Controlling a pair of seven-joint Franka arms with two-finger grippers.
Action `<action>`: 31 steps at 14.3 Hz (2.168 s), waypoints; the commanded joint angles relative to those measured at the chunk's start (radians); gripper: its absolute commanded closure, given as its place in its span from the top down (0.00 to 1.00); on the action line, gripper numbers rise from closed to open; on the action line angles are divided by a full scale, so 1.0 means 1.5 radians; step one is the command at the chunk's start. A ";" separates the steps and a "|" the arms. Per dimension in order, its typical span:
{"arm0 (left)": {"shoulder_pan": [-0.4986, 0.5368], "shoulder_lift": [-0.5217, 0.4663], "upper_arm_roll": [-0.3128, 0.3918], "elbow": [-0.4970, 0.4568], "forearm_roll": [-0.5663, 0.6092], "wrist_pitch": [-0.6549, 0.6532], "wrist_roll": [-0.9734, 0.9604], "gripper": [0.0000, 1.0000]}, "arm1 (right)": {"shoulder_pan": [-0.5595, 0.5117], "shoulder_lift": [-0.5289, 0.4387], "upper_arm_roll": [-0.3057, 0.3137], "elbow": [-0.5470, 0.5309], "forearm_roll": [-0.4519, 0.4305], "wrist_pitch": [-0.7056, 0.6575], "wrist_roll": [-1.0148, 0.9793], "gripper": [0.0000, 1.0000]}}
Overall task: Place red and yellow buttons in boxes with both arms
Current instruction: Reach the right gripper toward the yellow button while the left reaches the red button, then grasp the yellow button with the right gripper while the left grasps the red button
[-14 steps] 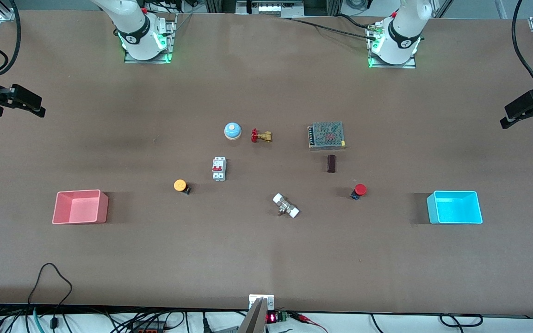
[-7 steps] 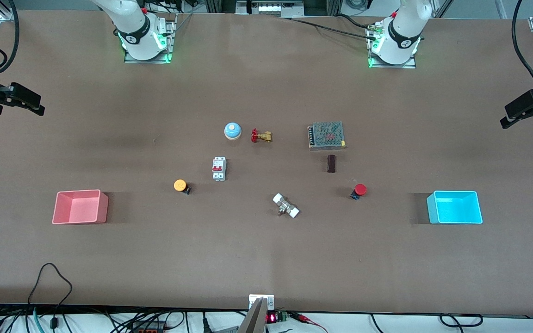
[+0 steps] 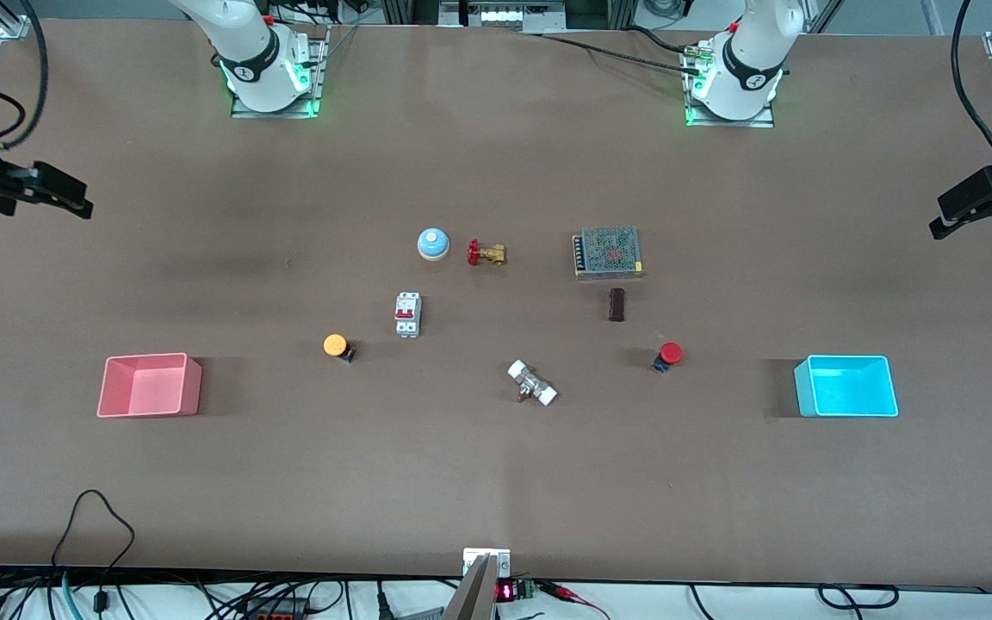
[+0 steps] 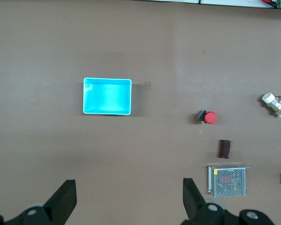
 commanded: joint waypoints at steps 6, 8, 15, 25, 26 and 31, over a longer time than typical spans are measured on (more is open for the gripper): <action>-0.020 0.019 -0.004 0.026 -0.036 -0.006 -0.096 1.00 | 0.041 0.127 0.003 0.012 0.032 0.111 0.005 1.00; -0.023 0.041 -0.012 0.027 -0.048 -0.006 -0.108 1.00 | 0.077 0.159 0.003 0.011 0.034 0.160 0.022 1.00; -0.091 0.156 -0.023 0.023 -0.049 0.051 -0.183 1.00 | 0.169 0.267 0.003 0.011 0.051 0.287 0.221 1.00; -0.165 0.334 -0.023 -0.004 -0.049 0.216 -0.299 1.00 | 0.193 0.379 0.003 0.013 0.116 0.379 0.268 1.00; -0.171 0.349 -0.023 -0.012 -0.049 0.249 -0.303 1.00 | 0.192 0.387 0.003 0.013 0.135 0.385 0.264 1.00; -0.197 0.382 -0.023 -0.078 -0.045 0.360 -0.335 1.00 | 0.195 0.417 0.003 0.016 0.160 0.403 0.261 1.00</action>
